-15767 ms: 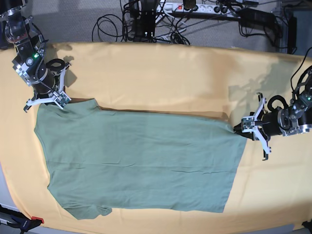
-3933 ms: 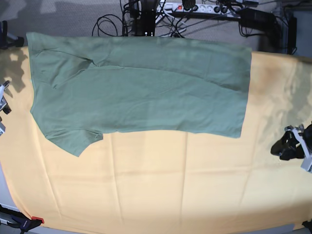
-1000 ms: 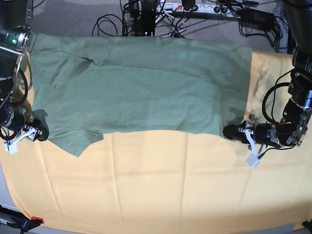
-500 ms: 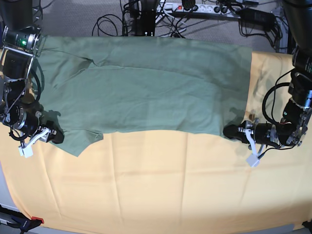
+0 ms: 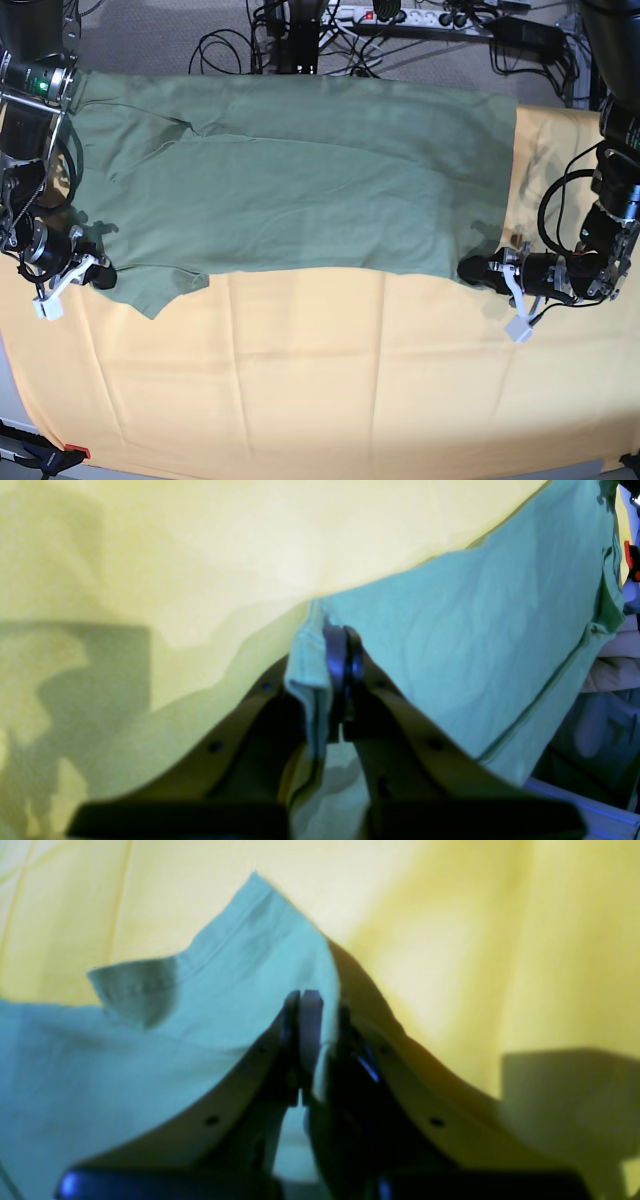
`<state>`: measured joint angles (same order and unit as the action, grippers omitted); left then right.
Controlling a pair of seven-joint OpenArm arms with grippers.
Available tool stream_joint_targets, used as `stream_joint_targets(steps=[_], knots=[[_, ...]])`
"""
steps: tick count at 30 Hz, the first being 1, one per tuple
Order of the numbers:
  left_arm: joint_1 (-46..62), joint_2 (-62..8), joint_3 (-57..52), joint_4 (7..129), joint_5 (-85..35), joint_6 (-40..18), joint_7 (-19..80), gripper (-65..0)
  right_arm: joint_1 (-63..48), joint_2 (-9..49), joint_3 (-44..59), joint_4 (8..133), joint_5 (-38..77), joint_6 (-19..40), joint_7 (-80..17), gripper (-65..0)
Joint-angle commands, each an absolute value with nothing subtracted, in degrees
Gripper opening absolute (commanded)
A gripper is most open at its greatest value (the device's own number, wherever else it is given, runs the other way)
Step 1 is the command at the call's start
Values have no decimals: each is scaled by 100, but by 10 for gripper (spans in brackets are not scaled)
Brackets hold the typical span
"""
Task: Fold the T-shirt properly
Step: 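Grasp the hem corners with the left and right grippers, then pull the held hem corners toward the robot to straighten the shirt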
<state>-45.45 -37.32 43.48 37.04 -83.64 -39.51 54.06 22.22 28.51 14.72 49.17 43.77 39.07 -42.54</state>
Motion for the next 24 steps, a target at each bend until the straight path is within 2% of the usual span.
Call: stream_joint_targets(steps=[1,8,13,17,21,24], knots=[[-4770,-3811,4305,3750,-8500,-4000,5354,-650,2388,2985,1494,4998,4401,3929,-4029,-650],[-4912,-3809,4021,3750,-8500,-4000,5315,-650,2689,2952,1494,4998,4154,3835,-4117,-650],[-4910,-3804,3607,3750,-8097,-4000,4654,-650,2926,2952,1273,4998,3900,3835,-4045,-650],[-4908,-3708,3586,3750,-7509,-4000,4095,-650,2956,2952,635,4998,3208,3782,-3448,-650],[-4908,-3533,3586,3750,-6624,-4000,3417,-650,3011,2950,-12,4998,2641,3420,-2757,-650],[-4910,-3437,3586,3750,-6254,-4000,3033,-650,3179,2936,-311,4998,2322,3164,-2650,-650]])
